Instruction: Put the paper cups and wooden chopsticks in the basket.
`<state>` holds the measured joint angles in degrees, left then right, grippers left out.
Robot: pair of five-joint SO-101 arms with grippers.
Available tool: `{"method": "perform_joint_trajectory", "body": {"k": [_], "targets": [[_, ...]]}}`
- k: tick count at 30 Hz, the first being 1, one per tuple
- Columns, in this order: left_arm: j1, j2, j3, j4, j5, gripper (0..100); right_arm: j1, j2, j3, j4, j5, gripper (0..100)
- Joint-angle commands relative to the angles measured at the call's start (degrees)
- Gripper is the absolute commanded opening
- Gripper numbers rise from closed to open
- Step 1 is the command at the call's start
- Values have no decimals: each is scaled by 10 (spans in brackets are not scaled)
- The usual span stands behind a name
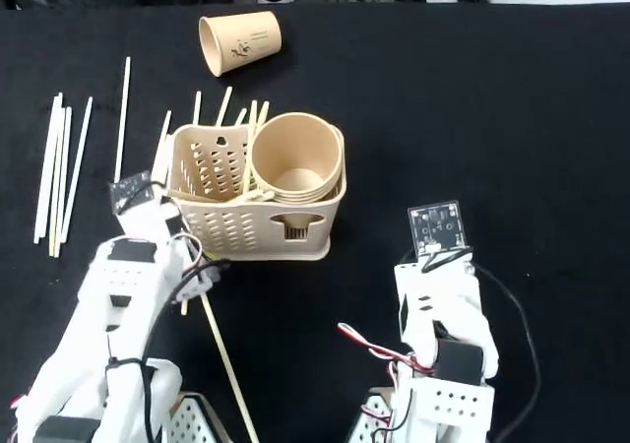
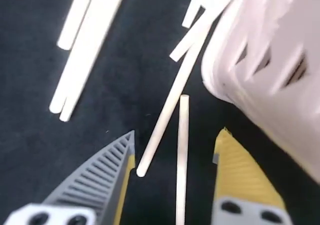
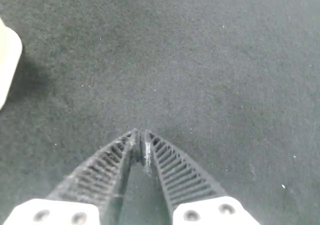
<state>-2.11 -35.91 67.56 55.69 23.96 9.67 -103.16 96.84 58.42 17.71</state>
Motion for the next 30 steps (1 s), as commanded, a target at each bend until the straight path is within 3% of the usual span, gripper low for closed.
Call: {"method": "perform_joint_trajectory", "body": {"k": [1, 8, 21, 27, 30], "targets": [[8, 1, 16, -19, 1, 251, -9, -29, -2, 2, 0, 12], [9, 0, 39, -59, -49, 21, -9, -29, -2, 2, 0, 12], [2, -7, 39, -54, -53, 28, -9, -29, -2, 2, 0, 12], [2, -7, -63, 97, -56, 29, -9, -29, -2, 2, 0, 12], [4, -7, -89, 120, -57, 29, -9, -29, -2, 2, 0, 12]]}}
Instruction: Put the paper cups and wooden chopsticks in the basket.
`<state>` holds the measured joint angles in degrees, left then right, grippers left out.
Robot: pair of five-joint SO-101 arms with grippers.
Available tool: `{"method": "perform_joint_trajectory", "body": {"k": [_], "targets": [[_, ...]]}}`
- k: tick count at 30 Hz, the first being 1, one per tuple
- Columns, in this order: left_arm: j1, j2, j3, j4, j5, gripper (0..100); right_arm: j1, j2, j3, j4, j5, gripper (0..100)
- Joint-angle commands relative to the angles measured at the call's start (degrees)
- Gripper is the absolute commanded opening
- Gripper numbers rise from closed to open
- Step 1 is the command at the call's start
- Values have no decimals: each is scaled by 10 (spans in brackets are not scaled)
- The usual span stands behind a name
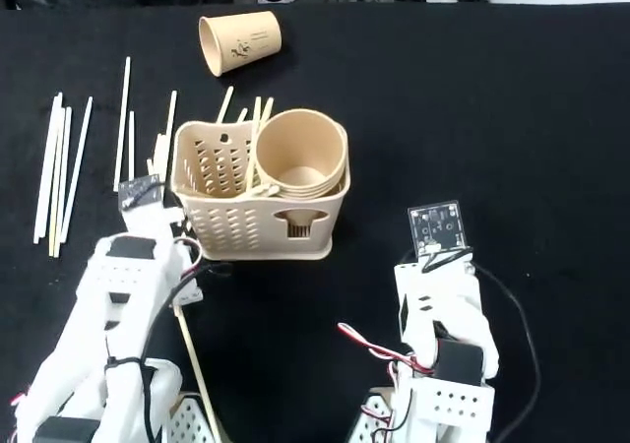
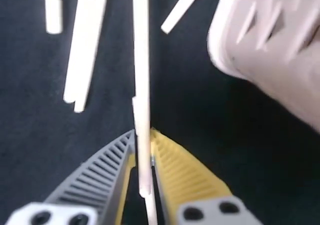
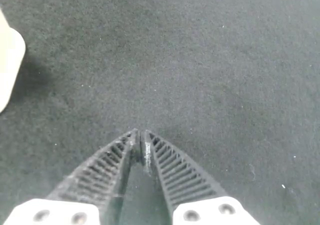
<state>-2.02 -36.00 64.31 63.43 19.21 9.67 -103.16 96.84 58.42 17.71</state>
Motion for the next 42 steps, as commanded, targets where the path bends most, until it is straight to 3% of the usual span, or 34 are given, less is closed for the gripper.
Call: {"method": "perform_joint_trajectory", "body": {"k": [1, 13, 21, 27, 42], "targets": [[2, -6, -62, 43, -10, 29, -9, -29, -2, 2, 0, 12], [-3, -6, -154, 44, -11, 28, -9, -29, -2, 2, 0, 12], [-118, -6, -179, 39, -10, 28, -9, -29, -2, 2, 0, 12], [-164, -6, -210, 27, -10, 28, -9, -29, -2, 2, 0, 12], [-210, -7, -529, 31, -9, 28, -9, -29, -2, 2, 0, 12]]}}
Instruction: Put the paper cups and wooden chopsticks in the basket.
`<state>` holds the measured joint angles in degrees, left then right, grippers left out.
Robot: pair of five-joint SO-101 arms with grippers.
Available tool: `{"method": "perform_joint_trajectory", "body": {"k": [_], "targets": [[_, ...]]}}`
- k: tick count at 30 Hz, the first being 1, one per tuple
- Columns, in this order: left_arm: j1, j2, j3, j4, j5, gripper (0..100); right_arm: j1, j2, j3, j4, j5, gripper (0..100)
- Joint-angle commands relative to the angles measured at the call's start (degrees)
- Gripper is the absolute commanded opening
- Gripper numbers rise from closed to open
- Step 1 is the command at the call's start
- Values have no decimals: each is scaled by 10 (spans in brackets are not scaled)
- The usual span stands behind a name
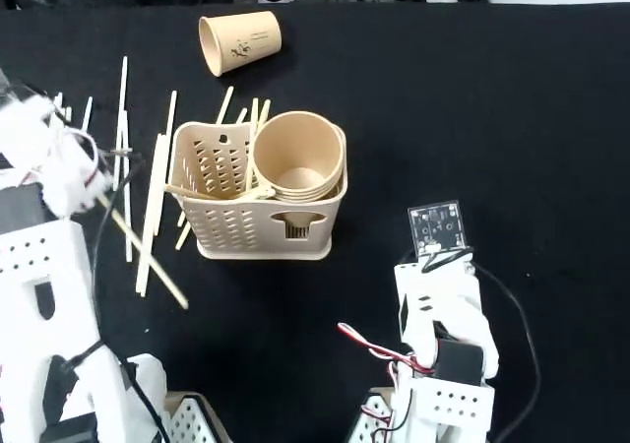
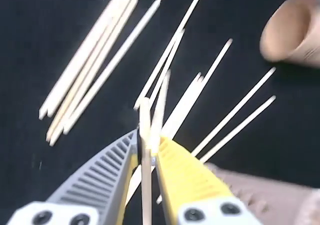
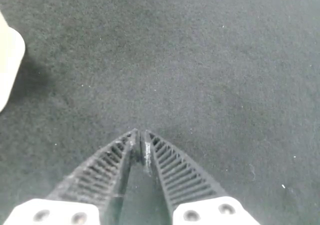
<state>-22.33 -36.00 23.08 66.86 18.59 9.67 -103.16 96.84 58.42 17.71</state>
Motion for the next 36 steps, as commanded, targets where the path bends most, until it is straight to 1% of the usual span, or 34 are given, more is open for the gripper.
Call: {"method": "perform_joint_trajectory", "body": {"k": [1, 6, 12, 14, 17, 19, 21, 22, 26, 32, 36], "targets": [[-7, -7, -145, -4, -3, 28, -9, -29, -2, 2, 0, 12], [1, -7, -277, -3, -3, 28, -9, -29, -2, 2, 0, 12], [12, -37, -368, 24, 1, 28, -9, -29, -2, 2, 0, 12], [25, -64, -373, 13, 2, 28, -9, -29, -2, 2, 0, 12], [91, -104, -365, -56, 1, 29, -9, -29, -2, 2, 0, 12], [140, -124, -349, -126, -4, 29, -9, -29, -2, 2, 0, 12], [172, -137, -323, -185, -4, 29, -9, -29, -2, 2, 0, 12], [180, -142, -309, -203, -6, 29, -9, -29, -2, 2, 0, 12], [195, -143, -227, -221, -40, 29, -9, -29, -2, 2, 0, 12], [198, -156, -46, -283, -41, 29, -9, -29, -2, 2, 0, 12], [209, -192, 33, -288, -40, 33, -9, -29, -2, 2, 0, 12]]}}
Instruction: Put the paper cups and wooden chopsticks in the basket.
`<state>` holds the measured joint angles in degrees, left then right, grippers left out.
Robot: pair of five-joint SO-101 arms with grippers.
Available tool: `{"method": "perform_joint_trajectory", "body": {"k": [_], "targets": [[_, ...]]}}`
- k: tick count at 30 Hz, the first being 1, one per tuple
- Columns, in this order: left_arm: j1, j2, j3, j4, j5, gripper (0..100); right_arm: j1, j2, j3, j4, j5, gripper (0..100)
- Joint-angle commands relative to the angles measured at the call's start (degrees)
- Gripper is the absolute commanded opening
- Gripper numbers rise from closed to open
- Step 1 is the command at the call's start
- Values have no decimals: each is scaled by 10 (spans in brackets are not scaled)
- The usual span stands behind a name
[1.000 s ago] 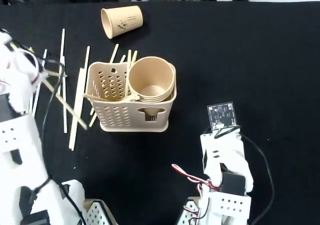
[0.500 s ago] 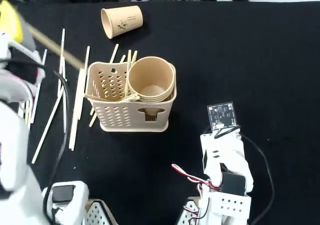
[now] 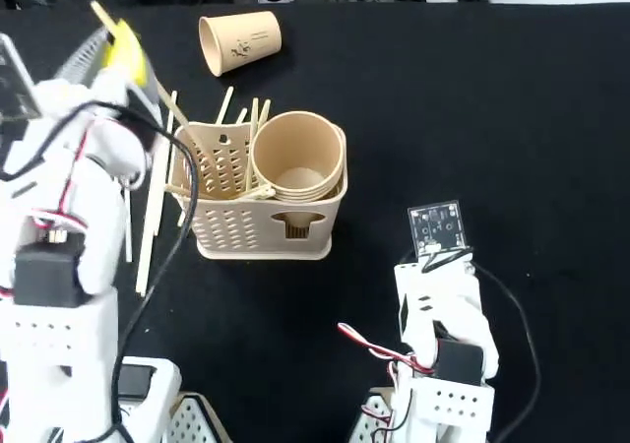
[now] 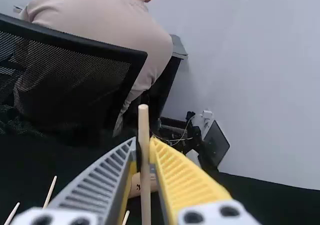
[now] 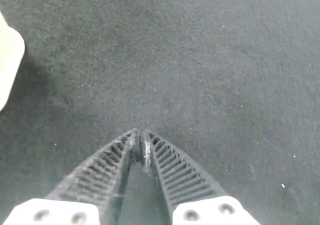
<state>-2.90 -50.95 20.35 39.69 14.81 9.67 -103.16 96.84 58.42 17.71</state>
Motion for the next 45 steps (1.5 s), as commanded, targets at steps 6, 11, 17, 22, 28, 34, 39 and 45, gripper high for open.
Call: {"method": "perform_joint_trajectory", "body": {"k": [6, 11, 17, 22, 28, 34, 39, 45], "targets": [[89, -136, 145, 9, -55, 155, -9, -29, -2, 2, 0, 12], [69, -186, 131, 99, -60, 247, -9, -29, -2, 2, 0, 12], [-131, -125, 105, 132, -87, 251, -9, -29, -2, 2, 0, 12], [-175, 52, 69, 215, -208, 251, -9, -29, -2, 2, 0, 12], [-230, 272, 30, 223, -282, 251, -9, -29, -2, 2, 0, 12], [-264, 468, -15, 205, -364, 251, -9, -29, -2, 2, 0, 12], [-256, 639, -73, 164, -374, 247, -9, -29, -2, 2, 0, 12], [-258, 782, -168, 160, -374, 227, -9, -29, -2, 2, 0, 12]]}}
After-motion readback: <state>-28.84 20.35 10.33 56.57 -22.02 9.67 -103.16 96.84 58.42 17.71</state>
